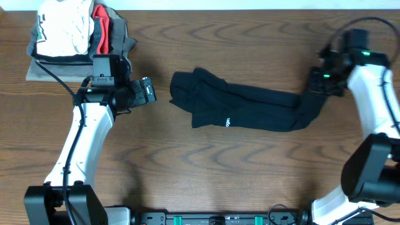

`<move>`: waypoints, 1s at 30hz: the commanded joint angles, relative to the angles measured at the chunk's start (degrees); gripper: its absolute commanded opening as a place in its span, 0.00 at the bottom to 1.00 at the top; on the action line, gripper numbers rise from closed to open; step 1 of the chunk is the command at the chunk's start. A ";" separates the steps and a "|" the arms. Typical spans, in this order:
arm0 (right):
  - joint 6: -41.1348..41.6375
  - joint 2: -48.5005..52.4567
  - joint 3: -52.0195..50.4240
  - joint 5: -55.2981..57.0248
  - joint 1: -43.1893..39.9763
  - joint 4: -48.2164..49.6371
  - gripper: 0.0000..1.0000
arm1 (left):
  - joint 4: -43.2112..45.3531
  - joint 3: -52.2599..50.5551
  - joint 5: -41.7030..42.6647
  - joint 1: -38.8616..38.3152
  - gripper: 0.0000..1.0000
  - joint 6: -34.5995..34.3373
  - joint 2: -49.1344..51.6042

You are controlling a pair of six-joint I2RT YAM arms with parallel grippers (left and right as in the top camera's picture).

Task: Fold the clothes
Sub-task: 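Carry the strip's right end leftward with the right gripper, folding it over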

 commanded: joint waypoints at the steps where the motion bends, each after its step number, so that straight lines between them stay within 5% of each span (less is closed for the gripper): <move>1: 4.07 0.17 1.09 0.02 5.27 0.98 0.04 | 0.37 0.98 0.31 -0.13 0.98 0.74 -1.07; 15: 9.42 2.73 1.09 3.67 16.81 5.88 0.09 | 0.76 0.98 0.28 -0.13 0.98 0.76 -1.05; 21: 10.45 4.33 1.09 1.99 20.22 8.48 0.26 | 0.87 0.98 0.24 -0.13 0.98 0.79 -1.05; 30: 8.04 3.98 1.14 -3.02 24.44 9.20 0.32 | 1.86 0.96 0.24 -0.13 0.98 0.76 -1.05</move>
